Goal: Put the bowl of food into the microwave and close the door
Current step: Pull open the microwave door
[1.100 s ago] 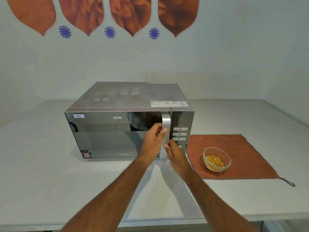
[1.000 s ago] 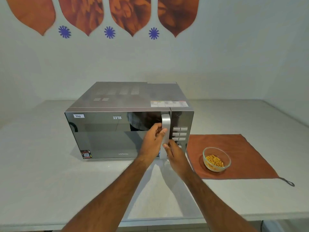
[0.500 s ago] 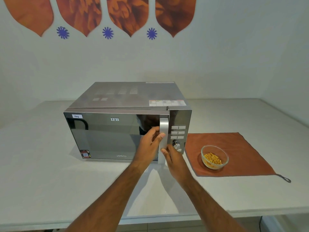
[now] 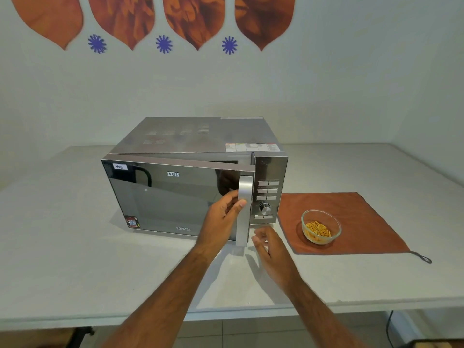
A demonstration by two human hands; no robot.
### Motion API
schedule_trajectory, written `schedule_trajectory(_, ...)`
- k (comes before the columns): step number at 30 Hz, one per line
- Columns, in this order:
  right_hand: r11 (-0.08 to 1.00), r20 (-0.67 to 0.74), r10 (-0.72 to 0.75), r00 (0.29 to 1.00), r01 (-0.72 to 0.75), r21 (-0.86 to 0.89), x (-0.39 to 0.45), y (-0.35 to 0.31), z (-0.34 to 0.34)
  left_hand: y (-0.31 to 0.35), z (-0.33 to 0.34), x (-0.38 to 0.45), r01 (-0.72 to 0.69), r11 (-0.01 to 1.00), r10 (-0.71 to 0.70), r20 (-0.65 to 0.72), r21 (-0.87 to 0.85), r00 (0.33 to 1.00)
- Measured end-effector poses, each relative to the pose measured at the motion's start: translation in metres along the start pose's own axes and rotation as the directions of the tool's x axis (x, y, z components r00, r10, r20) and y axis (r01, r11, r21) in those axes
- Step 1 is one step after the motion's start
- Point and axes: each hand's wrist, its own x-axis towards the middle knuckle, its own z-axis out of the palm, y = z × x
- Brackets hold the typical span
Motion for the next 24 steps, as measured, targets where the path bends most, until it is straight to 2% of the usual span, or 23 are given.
schedule_trajectory(7, 0.957, 0.1, 0.045, 0.994, -0.014, -0.29, -0.003, 0.018, -0.003, -0.001, -0.01, -0.023, -0.01, 1.0, 0.01, 0.006, -0.025, 1.0)
schedule_trajectory(12, 0.858, 0.237, 0.056, 0.97, 0.075, -0.509, -0.004, 0.025, 0.008, -0.002, -0.017, -0.046, -0.013, 0.999, 0.011, -0.027, -0.043, 1.0)
schedule_trajectory(17, 0.774, 0.245, 0.024, 0.969, 0.137, -0.618, -0.012, 0.037, 0.013, -0.006, -0.026, -0.07, 0.016, 0.998, -0.021, -0.073, -0.059, 0.997)
schedule_trajectory(24, 0.759, 0.253, 0.029, 0.967, 0.144, -0.635, -0.01, 0.036, 0.013, -0.011, -0.038, -0.098, 0.039, 0.99, -0.055, -0.119, -0.134, 0.991)
